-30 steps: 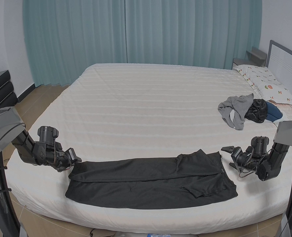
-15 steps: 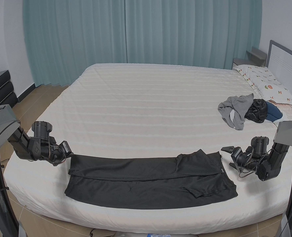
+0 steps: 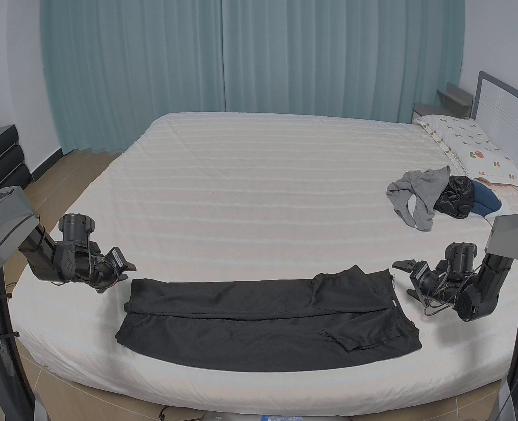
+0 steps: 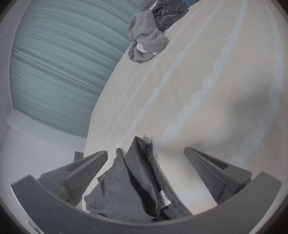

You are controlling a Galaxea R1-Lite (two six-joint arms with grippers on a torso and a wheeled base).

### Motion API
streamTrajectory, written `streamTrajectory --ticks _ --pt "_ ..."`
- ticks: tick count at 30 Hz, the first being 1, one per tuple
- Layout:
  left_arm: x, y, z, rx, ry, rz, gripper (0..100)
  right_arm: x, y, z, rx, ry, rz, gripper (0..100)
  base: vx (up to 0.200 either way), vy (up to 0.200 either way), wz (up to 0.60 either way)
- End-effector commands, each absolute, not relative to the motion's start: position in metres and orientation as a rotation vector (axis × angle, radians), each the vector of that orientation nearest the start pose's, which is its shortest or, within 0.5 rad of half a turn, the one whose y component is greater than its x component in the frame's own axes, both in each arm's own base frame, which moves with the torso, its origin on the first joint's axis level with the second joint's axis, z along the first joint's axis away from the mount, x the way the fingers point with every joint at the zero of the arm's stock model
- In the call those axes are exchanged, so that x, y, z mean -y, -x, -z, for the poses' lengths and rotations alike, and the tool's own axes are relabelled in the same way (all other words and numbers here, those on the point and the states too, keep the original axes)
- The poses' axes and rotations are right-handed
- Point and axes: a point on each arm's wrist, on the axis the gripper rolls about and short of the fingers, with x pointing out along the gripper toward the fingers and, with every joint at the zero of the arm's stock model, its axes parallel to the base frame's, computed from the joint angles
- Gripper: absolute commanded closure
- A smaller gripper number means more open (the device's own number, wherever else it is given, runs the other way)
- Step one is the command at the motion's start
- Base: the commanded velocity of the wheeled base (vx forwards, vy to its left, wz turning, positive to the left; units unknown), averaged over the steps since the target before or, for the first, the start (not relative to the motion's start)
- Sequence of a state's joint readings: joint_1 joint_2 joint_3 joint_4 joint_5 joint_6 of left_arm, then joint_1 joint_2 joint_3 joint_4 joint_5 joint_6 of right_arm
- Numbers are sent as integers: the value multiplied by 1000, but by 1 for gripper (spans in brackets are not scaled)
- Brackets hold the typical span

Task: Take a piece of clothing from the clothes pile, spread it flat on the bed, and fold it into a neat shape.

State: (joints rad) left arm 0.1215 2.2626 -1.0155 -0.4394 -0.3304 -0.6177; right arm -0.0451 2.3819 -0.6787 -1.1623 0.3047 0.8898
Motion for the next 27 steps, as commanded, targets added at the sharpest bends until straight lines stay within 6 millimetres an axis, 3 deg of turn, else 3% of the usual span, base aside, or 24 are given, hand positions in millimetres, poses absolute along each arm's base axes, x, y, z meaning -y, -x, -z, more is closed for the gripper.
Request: streamTrajectory --ticks 1,5,7,13,25,26,27 --pt "-42 -387 -9 -846 770 -63 0 9 -354 29 -620 -956 4 0 0 0 0" --pt "-42 -380 -10 -859 776 -70 0 6 -350 23 -617 -953 4 0 0 0 0" --pt "-41 -360 -23 -874 795 -84 0 4 -339 8 -607 -950 -4 0 0 0 0" --pt "-31 -331 -24 -930 783 -96 0 -8 -326 -4 -623 -937 -37 0 0 0 0" --pt "-17 -328 -11 -989 769 -85 0 -26 -316 -10 -610 -890 20 0 0 0 0" --pt "-16 -328 -11 -988 765 -90 100 -29 -314 -13 -609 -888 9 0 0 0 0" --pt "-17 -329 -11 -984 760 -98 100 -31 -312 -16 -608 -886 0 0 0 0 0"
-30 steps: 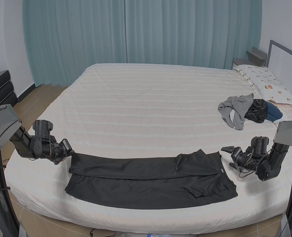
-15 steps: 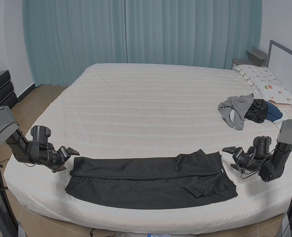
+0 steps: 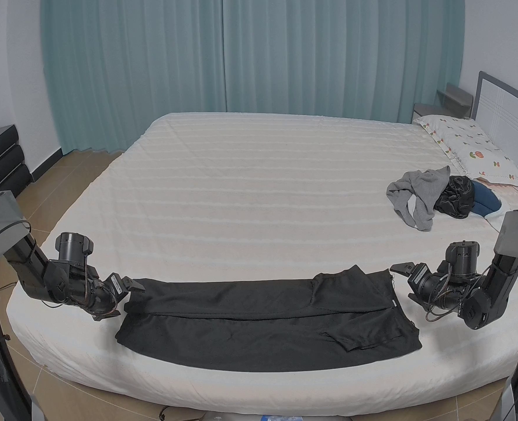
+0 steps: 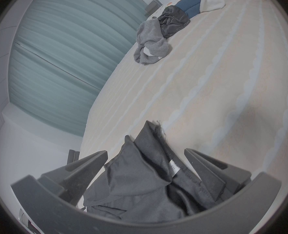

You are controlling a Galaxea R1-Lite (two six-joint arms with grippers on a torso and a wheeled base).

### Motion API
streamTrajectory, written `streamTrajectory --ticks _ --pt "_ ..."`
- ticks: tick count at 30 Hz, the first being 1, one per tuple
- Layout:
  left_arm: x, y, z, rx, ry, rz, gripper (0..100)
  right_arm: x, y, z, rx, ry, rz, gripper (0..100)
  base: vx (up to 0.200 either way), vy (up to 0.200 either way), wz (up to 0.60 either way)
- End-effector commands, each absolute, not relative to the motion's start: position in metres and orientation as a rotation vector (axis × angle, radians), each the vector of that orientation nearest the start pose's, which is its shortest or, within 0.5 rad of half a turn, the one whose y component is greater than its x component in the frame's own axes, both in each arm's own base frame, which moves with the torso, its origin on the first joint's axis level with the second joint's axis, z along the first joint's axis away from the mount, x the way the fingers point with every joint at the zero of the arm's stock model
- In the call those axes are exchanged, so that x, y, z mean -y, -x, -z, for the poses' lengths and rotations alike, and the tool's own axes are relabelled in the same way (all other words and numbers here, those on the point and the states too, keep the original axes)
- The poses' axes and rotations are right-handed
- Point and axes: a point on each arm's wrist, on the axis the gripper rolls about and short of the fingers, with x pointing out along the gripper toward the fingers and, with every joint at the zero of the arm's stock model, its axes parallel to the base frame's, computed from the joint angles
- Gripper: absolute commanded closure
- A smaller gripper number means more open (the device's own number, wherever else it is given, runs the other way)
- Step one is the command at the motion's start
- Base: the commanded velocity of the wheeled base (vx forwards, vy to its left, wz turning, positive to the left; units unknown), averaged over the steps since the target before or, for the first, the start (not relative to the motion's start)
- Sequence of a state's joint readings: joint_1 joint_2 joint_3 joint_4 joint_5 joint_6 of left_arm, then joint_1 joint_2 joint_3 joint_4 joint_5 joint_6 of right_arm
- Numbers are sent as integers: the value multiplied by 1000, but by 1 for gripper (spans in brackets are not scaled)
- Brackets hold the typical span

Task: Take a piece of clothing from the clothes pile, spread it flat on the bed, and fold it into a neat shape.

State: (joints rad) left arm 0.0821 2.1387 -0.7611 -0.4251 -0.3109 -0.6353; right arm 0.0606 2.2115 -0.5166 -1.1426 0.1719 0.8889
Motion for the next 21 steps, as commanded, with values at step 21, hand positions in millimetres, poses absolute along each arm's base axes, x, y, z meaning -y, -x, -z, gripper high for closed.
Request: streamTrajectory --ticks 21 --pt "-8 -327 -44 -881 771 -92 100 -53 -308 -11 -750 -898 52 0 0 0 0"
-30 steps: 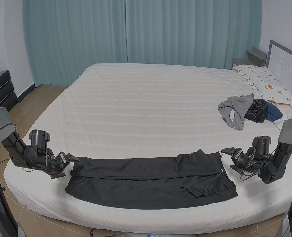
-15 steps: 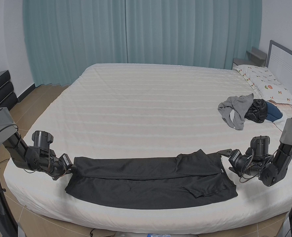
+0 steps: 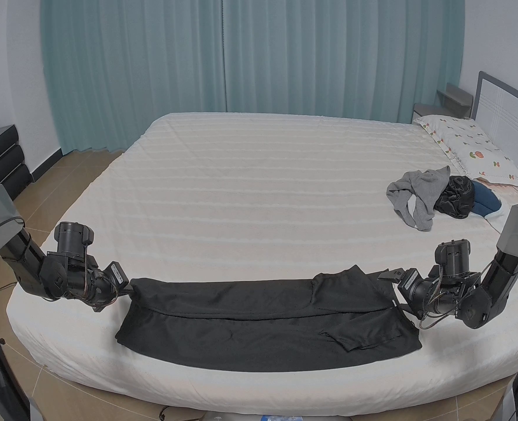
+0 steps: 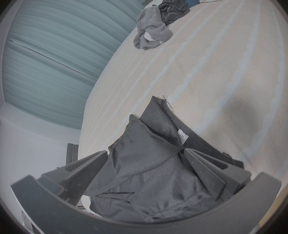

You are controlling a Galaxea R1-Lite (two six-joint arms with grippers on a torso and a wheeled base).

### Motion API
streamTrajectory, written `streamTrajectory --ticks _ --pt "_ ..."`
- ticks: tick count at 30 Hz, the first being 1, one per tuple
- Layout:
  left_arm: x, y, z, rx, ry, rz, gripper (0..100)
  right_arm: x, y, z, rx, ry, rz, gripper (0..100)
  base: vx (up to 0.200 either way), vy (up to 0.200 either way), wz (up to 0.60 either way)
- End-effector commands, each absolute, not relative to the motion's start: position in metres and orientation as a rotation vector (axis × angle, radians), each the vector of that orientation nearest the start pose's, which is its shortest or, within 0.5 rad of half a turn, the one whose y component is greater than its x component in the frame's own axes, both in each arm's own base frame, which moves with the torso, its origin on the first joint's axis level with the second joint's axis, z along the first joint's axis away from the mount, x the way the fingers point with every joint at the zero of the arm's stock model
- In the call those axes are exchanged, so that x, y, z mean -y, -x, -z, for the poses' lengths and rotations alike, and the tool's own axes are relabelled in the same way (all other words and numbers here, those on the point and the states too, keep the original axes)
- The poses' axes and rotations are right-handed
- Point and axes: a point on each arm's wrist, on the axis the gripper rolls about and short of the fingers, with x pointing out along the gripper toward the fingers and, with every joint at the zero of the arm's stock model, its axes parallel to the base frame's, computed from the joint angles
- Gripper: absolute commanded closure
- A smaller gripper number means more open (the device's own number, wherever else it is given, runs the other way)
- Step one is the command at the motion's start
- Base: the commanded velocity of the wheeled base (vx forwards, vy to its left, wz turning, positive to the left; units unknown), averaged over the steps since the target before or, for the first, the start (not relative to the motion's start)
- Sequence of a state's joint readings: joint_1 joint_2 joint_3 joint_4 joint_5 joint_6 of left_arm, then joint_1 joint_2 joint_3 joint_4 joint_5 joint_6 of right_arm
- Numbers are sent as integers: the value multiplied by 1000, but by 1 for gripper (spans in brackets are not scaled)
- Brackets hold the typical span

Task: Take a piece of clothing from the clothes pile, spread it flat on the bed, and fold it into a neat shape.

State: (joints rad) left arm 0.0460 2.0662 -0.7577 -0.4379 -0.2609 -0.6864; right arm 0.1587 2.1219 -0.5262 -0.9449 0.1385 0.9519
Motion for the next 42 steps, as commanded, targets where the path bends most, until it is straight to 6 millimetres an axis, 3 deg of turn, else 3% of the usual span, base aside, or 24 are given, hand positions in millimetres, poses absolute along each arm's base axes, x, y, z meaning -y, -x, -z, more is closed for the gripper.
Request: streamTrajectory --ticks 1,14,25,26,33,42 --pt "-8 -327 -44 -880 771 -92 100 -52 -309 -10 -750 -899 55 0 0 0 0" --pt "-8 -327 -47 -873 772 -89 100 -52 -312 5 -790 -890 81 0 0 0 0" --pt "-9 -327 -47 -870 775 -89 100 -64 -331 27 -810 -873 73 0 0 0 0" --pt "-9 -327 -47 -870 775 -89 100 -64 -332 26 -800 -870 78 100 0 0 0" --pt "-9 -328 -48 -865 774 -89 100 -62 -334 23 -771 -867 99 100 0 0 0" --pt "-11 -331 -51 -850 775 -90 100 -56 -331 -2 -709 -883 82 100 0 0 0"
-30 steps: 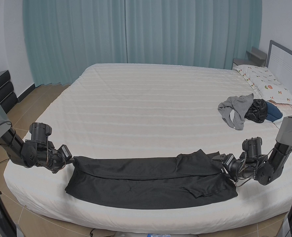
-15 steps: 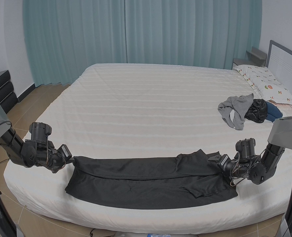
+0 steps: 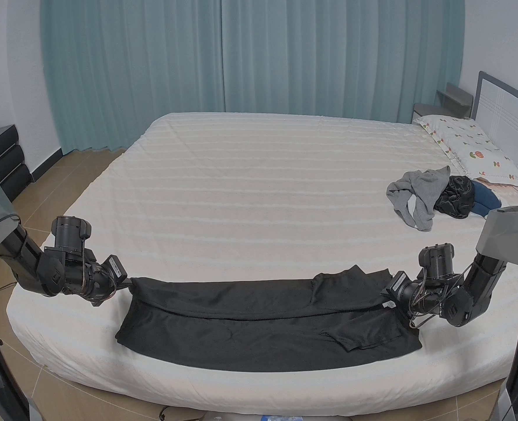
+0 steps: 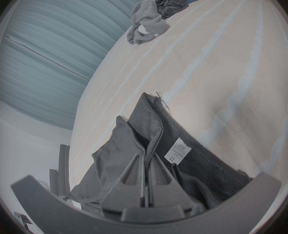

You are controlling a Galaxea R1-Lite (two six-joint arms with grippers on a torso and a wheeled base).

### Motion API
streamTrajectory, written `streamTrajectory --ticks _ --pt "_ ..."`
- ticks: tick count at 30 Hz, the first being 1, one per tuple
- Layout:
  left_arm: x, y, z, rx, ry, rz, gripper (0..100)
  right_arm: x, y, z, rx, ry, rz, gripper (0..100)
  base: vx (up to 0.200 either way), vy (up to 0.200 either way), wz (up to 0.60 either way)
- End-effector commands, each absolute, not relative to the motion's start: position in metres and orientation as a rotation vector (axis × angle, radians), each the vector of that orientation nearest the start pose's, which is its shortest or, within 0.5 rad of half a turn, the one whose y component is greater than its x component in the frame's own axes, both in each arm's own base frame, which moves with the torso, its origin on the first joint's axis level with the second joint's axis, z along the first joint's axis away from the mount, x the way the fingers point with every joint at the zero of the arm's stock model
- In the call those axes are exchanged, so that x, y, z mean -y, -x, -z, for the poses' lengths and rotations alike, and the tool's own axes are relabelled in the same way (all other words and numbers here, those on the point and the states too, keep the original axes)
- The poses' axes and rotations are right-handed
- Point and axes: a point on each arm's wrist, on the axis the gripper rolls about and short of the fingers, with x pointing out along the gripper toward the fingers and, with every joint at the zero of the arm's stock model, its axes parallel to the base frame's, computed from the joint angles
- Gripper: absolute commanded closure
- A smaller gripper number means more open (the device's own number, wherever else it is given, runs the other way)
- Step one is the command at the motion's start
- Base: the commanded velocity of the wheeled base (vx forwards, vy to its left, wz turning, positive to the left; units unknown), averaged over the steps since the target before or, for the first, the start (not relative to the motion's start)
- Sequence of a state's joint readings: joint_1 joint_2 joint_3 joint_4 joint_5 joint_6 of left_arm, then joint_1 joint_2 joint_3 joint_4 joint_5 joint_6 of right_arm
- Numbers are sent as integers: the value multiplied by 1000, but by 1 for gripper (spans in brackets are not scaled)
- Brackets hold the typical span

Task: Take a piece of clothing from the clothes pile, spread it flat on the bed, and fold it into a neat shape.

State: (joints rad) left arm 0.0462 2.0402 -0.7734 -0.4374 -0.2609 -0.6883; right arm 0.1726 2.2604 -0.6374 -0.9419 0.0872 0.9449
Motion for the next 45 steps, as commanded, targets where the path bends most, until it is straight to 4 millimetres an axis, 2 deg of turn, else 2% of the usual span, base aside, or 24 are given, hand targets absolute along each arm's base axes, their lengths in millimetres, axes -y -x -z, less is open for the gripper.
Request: streamTrajectory --ticks 1,7,8,11,12,13,16,19,22,26,34,41,45 --pt "-12 -332 -51 -847 775 -89 100 -55 -331 -3 -704 -884 81 100 0 0 0" --pt "-13 -352 -66 -778 784 -70 100 -53 -346 -14 -642 -898 63 100 0 0 0" --pt "-15 -364 -74 -736 786 -59 100 -52 -358 -23 -592 -907 45 100 0 0 0" --pt "-18 -382 -82 -677 816 -50 100 -52 -376 -37 -515 -918 11 100 0 0 0" --pt "-18 -382 -82 -677 816 -50 100 -52 -376 -37 -515 -918 11 100 0 0 0" --pt "-18 -393 -86 -647 851 -52 100 -50 -387 -48 -463 -924 -6 100 0 0 0" --pt "-19 -399 -87 -634 886 -60 100 -47 -393 -55 -430 -929 -13 100 0 0 0" --pt "-19 -398 -84 -642 886 -60 100 -47 -392 -53 -430 -929 -11 100 0 0 0" --pt "-19 -396 -70 -683 885 -77 100 -48 -379 -39 -491 -918 13 100 0 0 0" --pt "-25 -392 -68 -659 897 -83 100 -48 -366 -28 -523 -909 22 100 0 0 0" --pt "-26 -370 -45 -675 866 -70 100 -47 -345 -5 -624 -840 39 100 0 0 0" --pt "-27 -358 -39 -704 851 -80 100 -47 -332 -4 -607 -823 20 100 0 0 0" --pt "-36 -358 -46 -675 861 -94 100 -46 -329 -3 -584 -819 7 100 0 0 0"
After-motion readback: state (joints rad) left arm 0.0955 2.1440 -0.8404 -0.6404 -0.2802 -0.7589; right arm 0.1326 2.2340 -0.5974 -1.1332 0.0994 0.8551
